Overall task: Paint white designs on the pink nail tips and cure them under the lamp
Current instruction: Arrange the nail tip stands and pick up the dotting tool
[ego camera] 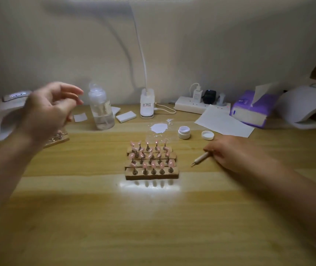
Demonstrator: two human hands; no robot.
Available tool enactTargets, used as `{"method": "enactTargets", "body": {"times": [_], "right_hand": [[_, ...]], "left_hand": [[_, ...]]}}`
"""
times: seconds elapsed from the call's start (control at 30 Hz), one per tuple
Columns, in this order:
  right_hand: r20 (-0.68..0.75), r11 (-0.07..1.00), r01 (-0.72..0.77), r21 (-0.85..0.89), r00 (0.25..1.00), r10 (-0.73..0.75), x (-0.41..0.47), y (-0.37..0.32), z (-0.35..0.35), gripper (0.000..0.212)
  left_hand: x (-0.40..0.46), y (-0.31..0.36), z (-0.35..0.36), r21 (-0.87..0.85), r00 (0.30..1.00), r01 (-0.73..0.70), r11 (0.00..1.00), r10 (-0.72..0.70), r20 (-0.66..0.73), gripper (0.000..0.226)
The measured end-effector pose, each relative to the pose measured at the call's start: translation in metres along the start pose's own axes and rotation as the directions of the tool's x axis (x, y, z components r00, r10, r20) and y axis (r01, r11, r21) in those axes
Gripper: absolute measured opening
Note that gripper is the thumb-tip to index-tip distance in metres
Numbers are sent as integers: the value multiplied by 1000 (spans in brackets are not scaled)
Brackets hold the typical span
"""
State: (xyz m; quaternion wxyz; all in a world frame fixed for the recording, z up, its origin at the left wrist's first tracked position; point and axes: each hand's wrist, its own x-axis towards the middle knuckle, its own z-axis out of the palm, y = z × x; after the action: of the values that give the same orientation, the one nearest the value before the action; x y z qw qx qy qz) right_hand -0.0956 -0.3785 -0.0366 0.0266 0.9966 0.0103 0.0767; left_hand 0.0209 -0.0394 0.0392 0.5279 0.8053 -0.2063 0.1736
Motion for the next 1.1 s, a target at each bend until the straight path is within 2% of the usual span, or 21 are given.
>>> {"method": "enactTargets", "body": {"times": [0.07, 0.1, 0.13, 0.2, 0.27, 0.3, 0.37, 0.43, 0.5, 0.63, 0.7, 0.77, 0.9, 1.1], "right_hand": [[8, 984, 74, -160, 997, -73, 1, -4, -5, 23], [26, 969, 106, -223, 994, -103, 3, -6, -7, 22], [49, 954, 136, -269, 991, -128, 5, -7, -11, 20], [127, 934, 182, -308, 981, -149, 7, -9, -18, 17], [165, 945, 179, -275, 977, -137, 7, -8, -25, 17], [128, 953, 170, -250, 982, -142, 6, -8, -26, 16], [-95, 969, 175, -175, 977, -193, 3, -10, -23, 13], [-343, 986, 166, 15, 927, -151, -5, -19, -19, 17], [-449, 965, 187, 182, 889, -87, -13, -33, -11, 15], [-359, 882, 276, 381, 924, -134, -19, -53, 4, 19], [-266, 844, 275, 461, 950, -164, -16, -57, 7, 33], [-204, 817, 265, 513, 962, -184, -10, -60, 11, 37], [-212, 784, 237, 573, 967, -138, 1, -56, 20, 38], [-225, 760, 227, 609, 968, -108, 18, -60, 24, 33]], "left_hand": [[-18, -12, 15, 212, 954, -106, 972, 40, 296, 32], [-27, -20, 19, 260, 921, -160, 952, 49, 387, 33], [-33, -27, 20, 277, 897, -167, 946, 29, 442, 33], [-44, -34, 24, 256, 840, -80, 963, -73, 537, 29], [-53, -40, 31, 253, 774, -57, 966, -117, 622, 23], [-58, -43, 35, 258, 770, -78, 963, -106, 630, 20], [-62, -44, 41, 268, 796, -89, 959, -93, 598, 30], [-65, -42, 48, 292, 814, -88, 952, -100, 572, 43], [-67, -42, 56, 339, 837, -129, 932, -81, 541, 49], [-68, -47, 62, 344, 881, -167, 924, -17, 473, 38], [-69, -49, 61, 327, 877, -209, 921, 29, 479, 38], [-69, -50, 60, 325, 869, -248, 912, 61, 491, 40], [-66, -53, 60, 305, 855, -273, 913, 85, 511, 46], [-54, -57, 60, 360, 864, -260, 896, 50, 500, 30]]}}
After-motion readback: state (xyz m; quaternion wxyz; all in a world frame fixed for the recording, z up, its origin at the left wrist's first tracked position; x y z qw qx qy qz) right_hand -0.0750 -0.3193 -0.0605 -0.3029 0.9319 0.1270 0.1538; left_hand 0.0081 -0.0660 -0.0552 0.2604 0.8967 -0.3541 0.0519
